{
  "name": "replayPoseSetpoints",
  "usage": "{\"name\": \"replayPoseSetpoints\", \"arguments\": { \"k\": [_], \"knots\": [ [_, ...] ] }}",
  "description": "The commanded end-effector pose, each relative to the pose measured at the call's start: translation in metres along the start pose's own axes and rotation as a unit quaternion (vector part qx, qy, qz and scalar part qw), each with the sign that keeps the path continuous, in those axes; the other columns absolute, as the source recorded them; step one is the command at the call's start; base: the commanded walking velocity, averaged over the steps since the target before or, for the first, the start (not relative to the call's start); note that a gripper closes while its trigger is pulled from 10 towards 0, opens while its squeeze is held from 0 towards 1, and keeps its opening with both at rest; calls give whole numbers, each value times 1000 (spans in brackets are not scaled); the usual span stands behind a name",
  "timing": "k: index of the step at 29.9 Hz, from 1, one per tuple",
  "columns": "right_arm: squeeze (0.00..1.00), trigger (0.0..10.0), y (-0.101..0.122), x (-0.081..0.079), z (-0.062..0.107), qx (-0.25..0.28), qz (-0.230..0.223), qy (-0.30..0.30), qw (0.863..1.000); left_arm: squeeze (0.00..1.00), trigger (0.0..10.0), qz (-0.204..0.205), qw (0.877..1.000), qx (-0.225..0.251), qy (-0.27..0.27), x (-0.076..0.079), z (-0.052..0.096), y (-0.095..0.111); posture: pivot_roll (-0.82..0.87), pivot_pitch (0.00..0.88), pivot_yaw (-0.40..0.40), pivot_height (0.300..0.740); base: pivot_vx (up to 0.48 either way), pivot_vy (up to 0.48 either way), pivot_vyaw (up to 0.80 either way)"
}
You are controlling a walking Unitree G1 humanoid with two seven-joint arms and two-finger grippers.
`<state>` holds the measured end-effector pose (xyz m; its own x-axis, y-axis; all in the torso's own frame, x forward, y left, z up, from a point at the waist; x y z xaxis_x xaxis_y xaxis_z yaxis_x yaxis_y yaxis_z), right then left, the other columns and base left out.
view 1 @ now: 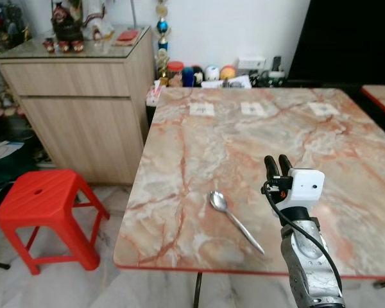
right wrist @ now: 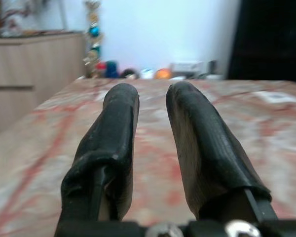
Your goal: Setting the table
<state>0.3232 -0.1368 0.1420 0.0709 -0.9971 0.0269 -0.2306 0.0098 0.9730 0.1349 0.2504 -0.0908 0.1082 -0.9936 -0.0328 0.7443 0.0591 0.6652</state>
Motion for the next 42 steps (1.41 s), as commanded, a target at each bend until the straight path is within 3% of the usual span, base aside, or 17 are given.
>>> {"name": "replayPoseSetpoints", "arguments": {
  "k": [1, 7, 8, 9, 10, 11, 16, 22, 23, 27, 29, 38, 42],
  "knots": [
    [0, 10000, 0, -5, 1, -8, 6, 20, 1000, 0, 10000, 5, 1000, -12, 0, 2, 2, -8, 35, 57, -13, 740, 0, 0, 0],
    [0, 10000, -6, -16, 10, -44, 7, 79, 996, 0, 10000, 3, 1000, -12, -1, 2, 2, -7, 32, 61, -14, 740, 0, 0, 0],
    [0, 10000, -6, -21, 15, -53, 13, 112, 992, 0, 10000, 2, 1000, -13, -2, 2, 2, -8, 28, 60, -15, 740, 0, 0, 0],
    [910, 10000, -10, -25, 20, -79, 26, 137, 987, 0, 10000, 1, 1000, -14, -2, 2, 2, -8, 25, 63, -15, 740, 0, 0, 0],
    [910, 10000, -12, -25, 21, -86, 29, 140, 986, 0, 10000, 1, 1000, -14, -2, 1, 2, -8, 25, 63, -15, 740, 0, 0, 0],
    [1000, 10000, -13, -26, 23, -91, 24, 149, 984, 0, 10000, 1, 1000, -14, -2, 1, 2, -8, 25, 62, -16, 740, 0, 0, 0],
    [1000, 10000, -19, -32, 35, -139, 8, 186, 973, 0, 10000, 0, 1000, -15, -3, 2, 2, -7, 21, 64, -16, 740, 0, 0, 0],
    [1000, 10000, -33, -33, 41, -225, 30, 200, 953, 0, 10000, -2, 1000, -16, -5, 2, 2, -7, 20, 63, -14, 740, 0, 0, 0],
    [863, 10000, -35, -34, 42, -236, 25, 199, 951, 0, 10000, -2, 1000, -16, -5, 1, 2, -7, 20, 63, -14, 740, 0, 0, 0],
    [855, 10000, -37, -35, 43, -249, 11, 193, 949, 0, 10000, -2, 1000, -16, -5, 1, 2, -8, 23, 59, -15, 740, 0, 0, 0],
    [0, 10000, -39, -37, 46, -268, -5, 203, 942, 0, 10000, -3, 1000, -17, -5, 1, 2, -8, 22, 56, -15, 740, 0, 0, 0],
    [0, 10000, -45, -42, 54, -303, -3, 234, 924, 0, 10000, -5, 1000, -18, -7, 2, 2, -9, 21, 47, -20, 740, 0, 0, 0],
    [0, 10000, -49, -40, 55, -311, 0, 225, 923, 0, 10000, -5, 1000, -19, -8, 2, 2, -9, 21, 47, -21, 740, 0, 0, 0]
  ]
}}
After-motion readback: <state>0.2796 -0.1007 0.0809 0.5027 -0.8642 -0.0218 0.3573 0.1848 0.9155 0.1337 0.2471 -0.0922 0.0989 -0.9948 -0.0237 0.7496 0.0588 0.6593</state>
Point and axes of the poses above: a point about 5 cm out from each wrist's last joint towards the gripper, its own z axis pointing back from the gripper into the wrist, its own y axis along the axis of the wrist's last joint, x = y × z, the point moved 1 cm from there along -z, pointing out of the wrist towards the gripper, and after that the axes turned 5 degrees about z, right-handed, at the moved point
